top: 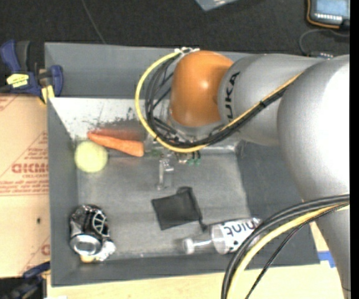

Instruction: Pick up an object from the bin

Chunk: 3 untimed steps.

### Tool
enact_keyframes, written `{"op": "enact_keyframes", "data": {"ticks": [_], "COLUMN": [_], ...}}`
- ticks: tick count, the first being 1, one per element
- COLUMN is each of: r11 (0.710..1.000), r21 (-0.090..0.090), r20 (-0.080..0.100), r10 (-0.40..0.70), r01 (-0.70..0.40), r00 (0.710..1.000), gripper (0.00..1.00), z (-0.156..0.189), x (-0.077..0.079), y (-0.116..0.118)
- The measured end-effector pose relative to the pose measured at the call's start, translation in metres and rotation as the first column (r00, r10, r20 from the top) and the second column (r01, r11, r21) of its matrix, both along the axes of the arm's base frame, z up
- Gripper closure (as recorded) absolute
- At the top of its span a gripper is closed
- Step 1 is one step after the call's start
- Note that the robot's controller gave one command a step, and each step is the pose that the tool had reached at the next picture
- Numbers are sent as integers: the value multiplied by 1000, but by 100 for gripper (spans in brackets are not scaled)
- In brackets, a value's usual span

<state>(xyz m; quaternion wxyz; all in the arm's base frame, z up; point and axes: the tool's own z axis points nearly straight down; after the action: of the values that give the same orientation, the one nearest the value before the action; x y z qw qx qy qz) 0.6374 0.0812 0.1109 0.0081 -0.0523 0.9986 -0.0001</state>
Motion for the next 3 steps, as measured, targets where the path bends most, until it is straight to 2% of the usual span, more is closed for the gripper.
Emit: {"op": "enact_keyframes", "data": {"ticks": [1,2,3], "r11": [996,993,931], "r21": [-1,-4,-6], "r20": [3,-4,6], "r10": [94,120,364], "r01": [-94,-120,-364], "r00": [996,993,931], "gripper": [0,0,100], "z": [-27,-34,-40], "x": [-23,-36,-67], "y": [-29,-43,-59]}}
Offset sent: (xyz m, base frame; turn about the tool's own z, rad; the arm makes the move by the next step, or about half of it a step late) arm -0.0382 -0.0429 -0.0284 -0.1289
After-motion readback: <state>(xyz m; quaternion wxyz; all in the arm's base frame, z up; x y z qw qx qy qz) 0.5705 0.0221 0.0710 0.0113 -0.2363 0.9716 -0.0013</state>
